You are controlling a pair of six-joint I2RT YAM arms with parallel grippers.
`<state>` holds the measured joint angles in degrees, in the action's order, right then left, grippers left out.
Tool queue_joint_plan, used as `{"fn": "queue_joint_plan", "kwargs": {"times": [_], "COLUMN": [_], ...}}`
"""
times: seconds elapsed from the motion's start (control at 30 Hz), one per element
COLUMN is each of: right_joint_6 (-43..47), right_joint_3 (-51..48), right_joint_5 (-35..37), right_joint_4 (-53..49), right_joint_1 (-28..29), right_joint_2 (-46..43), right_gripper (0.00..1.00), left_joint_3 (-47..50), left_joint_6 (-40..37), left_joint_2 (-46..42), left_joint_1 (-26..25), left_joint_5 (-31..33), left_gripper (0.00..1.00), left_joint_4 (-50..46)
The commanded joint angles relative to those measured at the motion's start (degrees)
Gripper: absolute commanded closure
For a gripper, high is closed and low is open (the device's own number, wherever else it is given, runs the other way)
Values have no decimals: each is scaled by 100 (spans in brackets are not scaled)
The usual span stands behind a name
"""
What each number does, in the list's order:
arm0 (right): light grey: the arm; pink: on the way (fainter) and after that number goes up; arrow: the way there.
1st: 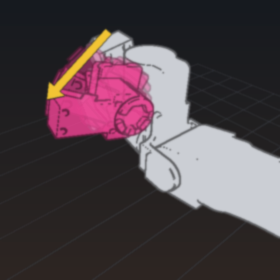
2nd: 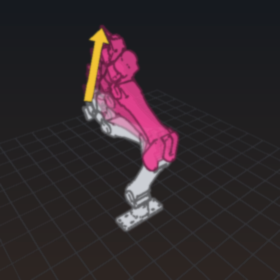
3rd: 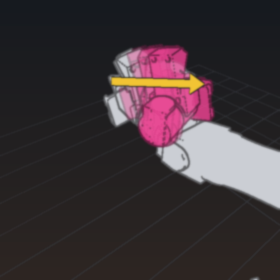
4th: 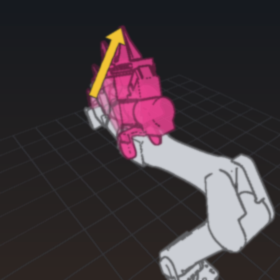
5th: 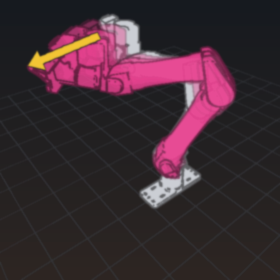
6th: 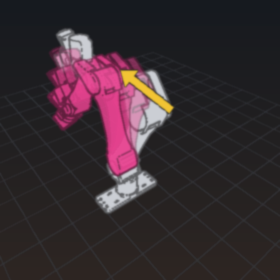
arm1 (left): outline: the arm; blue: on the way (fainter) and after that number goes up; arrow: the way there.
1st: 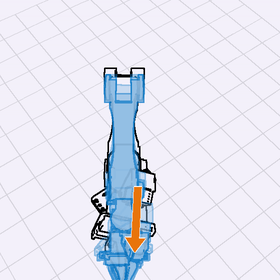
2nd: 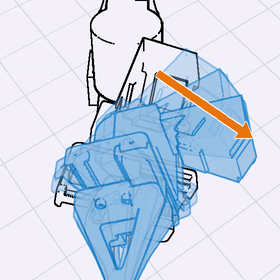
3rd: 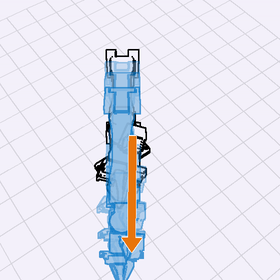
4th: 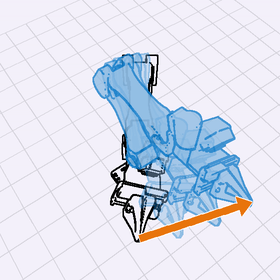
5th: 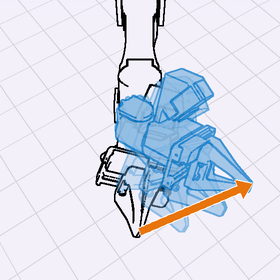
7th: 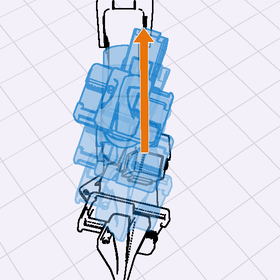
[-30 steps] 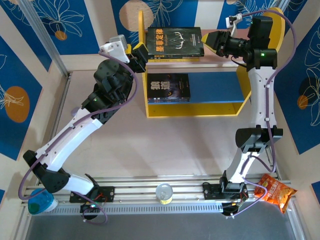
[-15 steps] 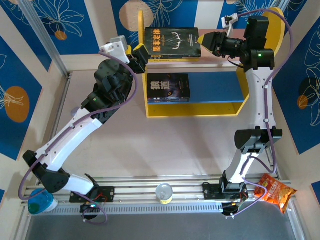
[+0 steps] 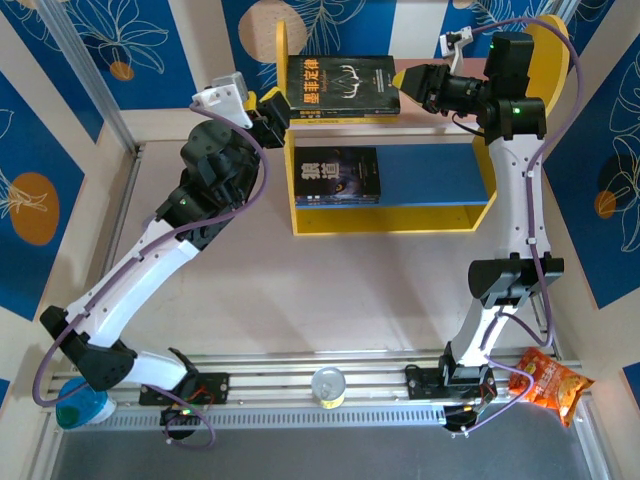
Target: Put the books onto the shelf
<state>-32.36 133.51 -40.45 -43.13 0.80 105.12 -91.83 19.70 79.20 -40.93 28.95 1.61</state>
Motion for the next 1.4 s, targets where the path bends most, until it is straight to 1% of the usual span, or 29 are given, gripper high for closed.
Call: {"fn": "queue_joint_plan", "kwargs": {"times": [0.0,1.37], "right_joint_6": [114,28], "right_joint_3": [203,667], "right_joint_5": [-86,-96], "right_joint_4": [-68,-150], "right_joint_1": [120,241], "right_joint_2": [66,464], "right_gripper": [63,61], "left_joint_3": [58,212], "left_joint_6": [104,218], "left_joint_2": [-169,-284], "left_joint_1": [88,258], "left_joint_5": [-42,-130], "left_gripper": [48,47], "left_joint_4": [24,24]}}
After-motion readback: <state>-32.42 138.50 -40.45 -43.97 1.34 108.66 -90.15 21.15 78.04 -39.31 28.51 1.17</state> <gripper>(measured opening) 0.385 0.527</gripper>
